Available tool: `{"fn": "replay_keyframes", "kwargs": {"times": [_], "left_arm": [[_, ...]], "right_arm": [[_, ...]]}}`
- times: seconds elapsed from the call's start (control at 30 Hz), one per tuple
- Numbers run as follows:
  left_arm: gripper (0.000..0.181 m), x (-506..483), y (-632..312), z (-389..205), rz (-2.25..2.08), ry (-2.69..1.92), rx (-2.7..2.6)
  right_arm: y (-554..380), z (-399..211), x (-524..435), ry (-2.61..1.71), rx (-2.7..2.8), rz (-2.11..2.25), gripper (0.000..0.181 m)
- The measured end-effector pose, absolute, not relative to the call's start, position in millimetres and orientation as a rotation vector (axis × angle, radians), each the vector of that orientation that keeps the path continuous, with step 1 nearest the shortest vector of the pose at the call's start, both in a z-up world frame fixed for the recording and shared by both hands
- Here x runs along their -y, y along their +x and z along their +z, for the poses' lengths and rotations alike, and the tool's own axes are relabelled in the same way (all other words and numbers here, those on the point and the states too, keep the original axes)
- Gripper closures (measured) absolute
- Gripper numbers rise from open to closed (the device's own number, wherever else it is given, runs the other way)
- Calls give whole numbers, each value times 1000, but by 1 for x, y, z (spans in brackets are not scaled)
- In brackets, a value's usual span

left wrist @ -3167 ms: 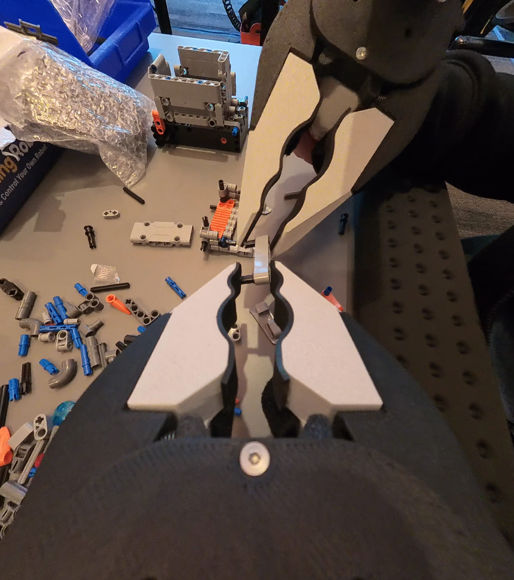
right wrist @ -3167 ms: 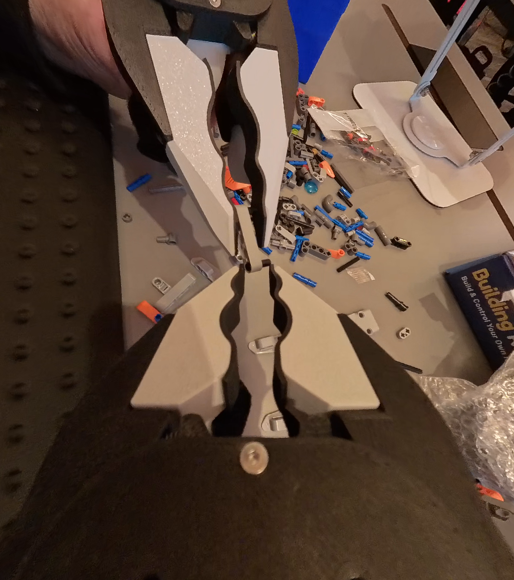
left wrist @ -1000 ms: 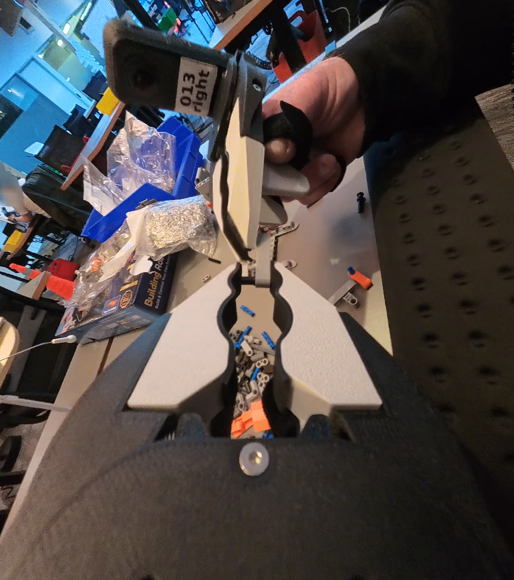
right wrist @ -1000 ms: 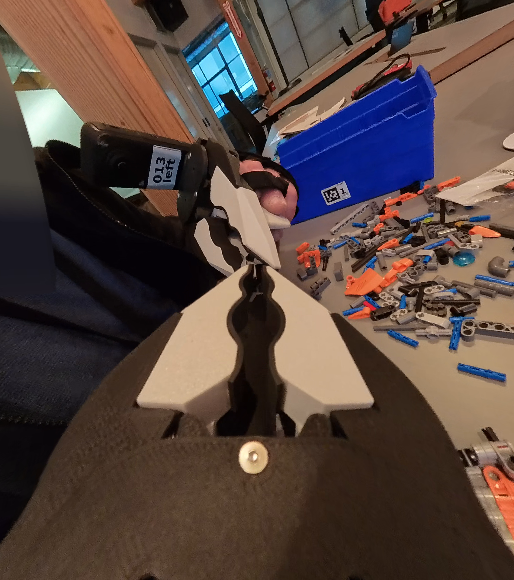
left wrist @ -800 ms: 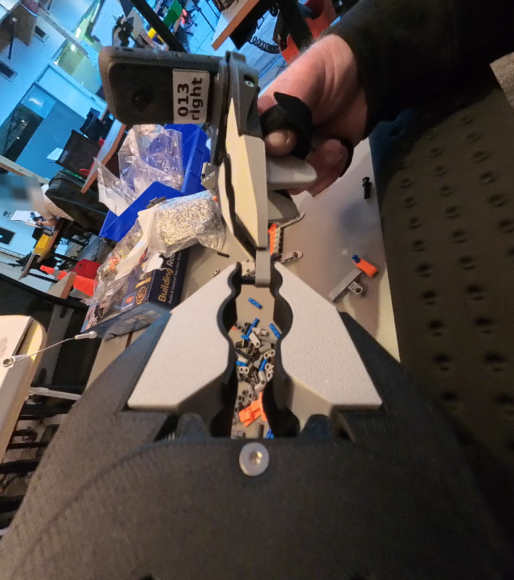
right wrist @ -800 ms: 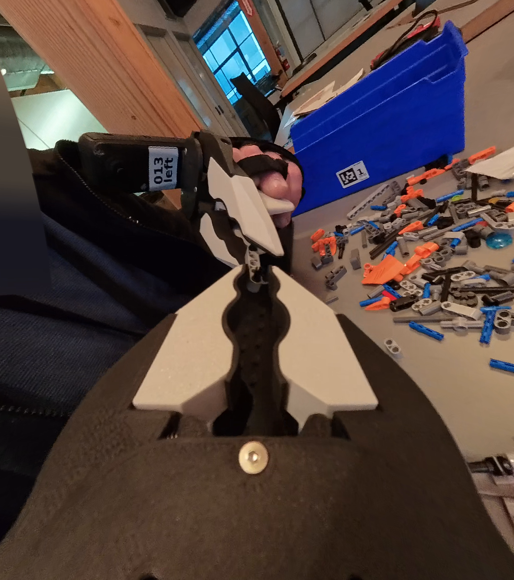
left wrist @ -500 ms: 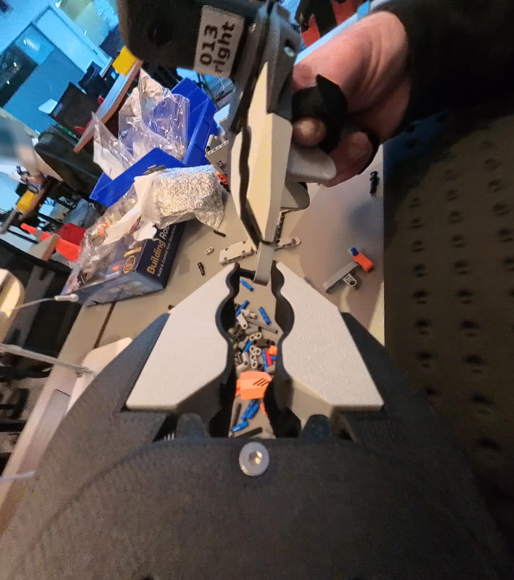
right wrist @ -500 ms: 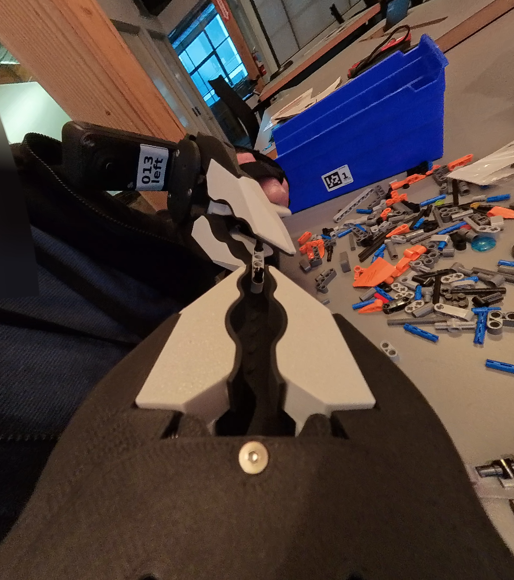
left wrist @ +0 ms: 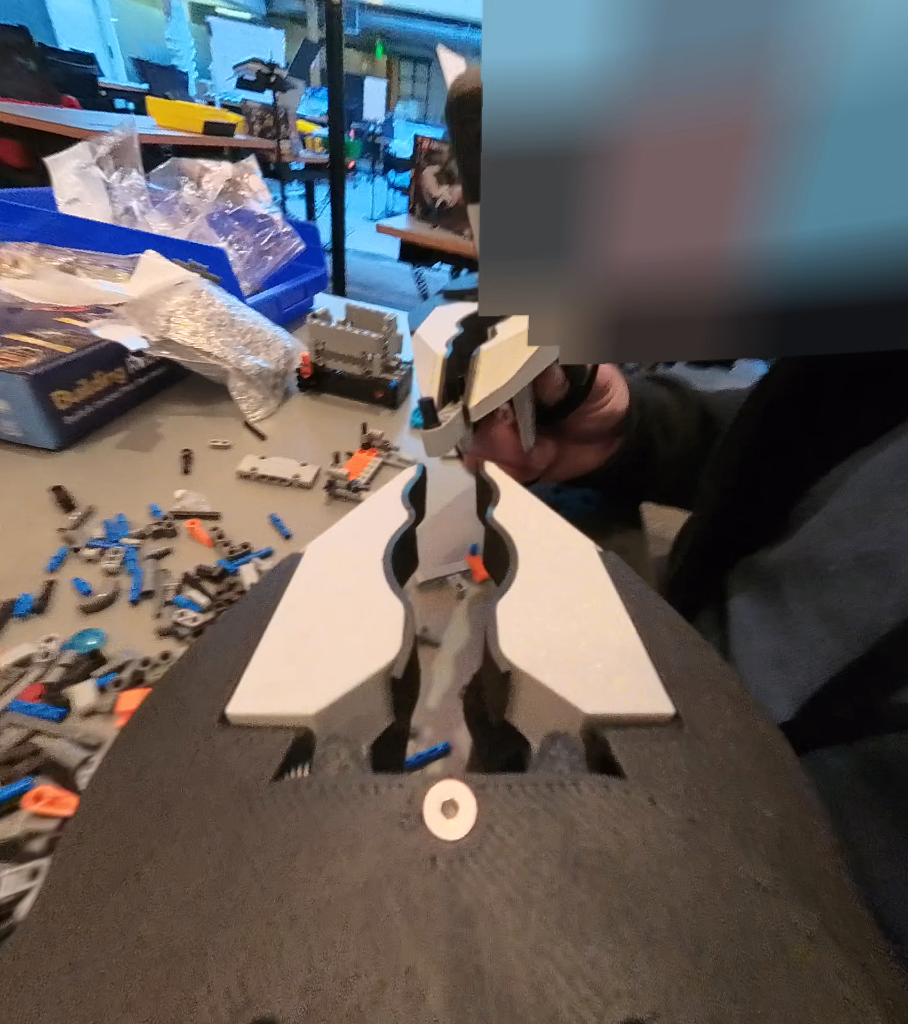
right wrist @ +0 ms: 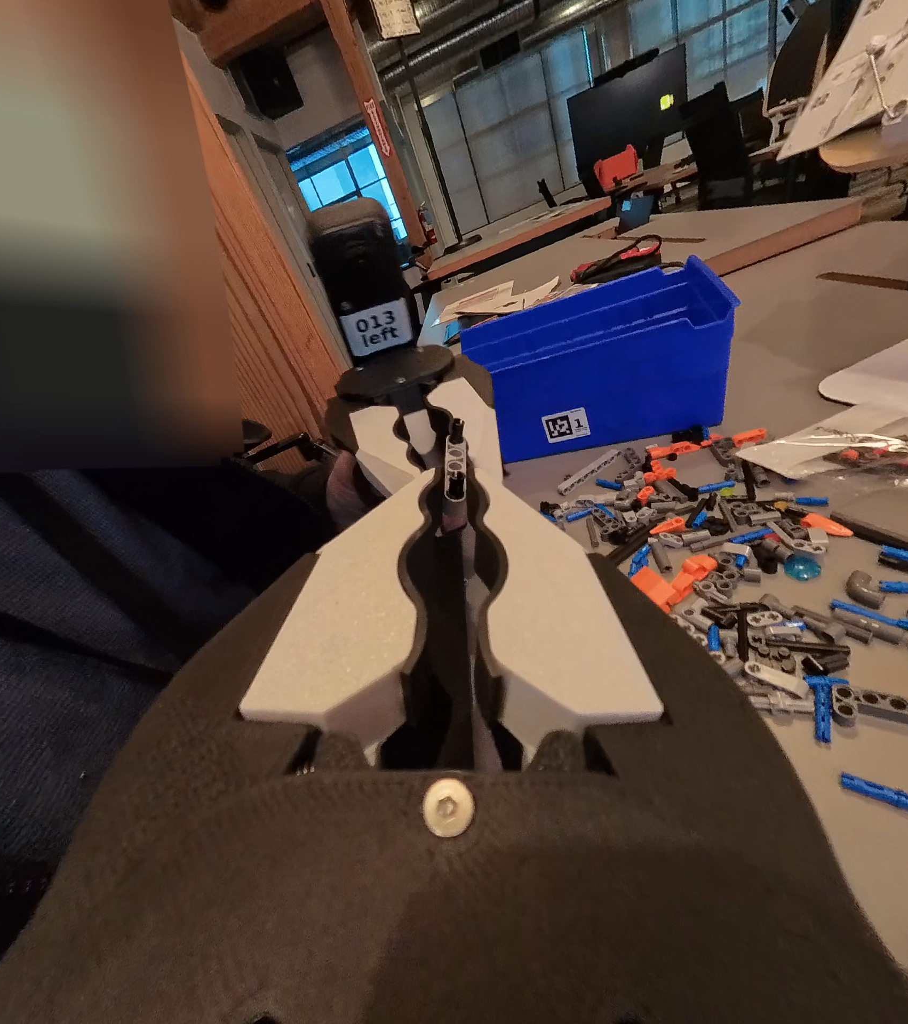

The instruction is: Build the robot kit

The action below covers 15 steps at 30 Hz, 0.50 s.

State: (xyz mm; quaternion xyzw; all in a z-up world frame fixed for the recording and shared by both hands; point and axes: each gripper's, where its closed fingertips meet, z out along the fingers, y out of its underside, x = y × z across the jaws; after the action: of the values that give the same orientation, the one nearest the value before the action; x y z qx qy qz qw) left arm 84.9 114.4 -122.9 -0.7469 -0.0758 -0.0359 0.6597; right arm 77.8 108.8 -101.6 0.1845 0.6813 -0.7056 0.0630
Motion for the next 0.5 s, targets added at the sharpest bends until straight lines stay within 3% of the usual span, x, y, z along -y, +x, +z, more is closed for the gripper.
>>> {"fn": "replay_keyframes", "kwargs": {"times": [0.17,0.5], "left_arm": [[176,-104,90,-105,-223,-1512,212],[171,-90,90,-90,-241,-1350,270]], "right_arm": [[85,-98,-98,500,-2023,-2144,177],[89,-82,-85,484,-1801,-2214,177]]}}
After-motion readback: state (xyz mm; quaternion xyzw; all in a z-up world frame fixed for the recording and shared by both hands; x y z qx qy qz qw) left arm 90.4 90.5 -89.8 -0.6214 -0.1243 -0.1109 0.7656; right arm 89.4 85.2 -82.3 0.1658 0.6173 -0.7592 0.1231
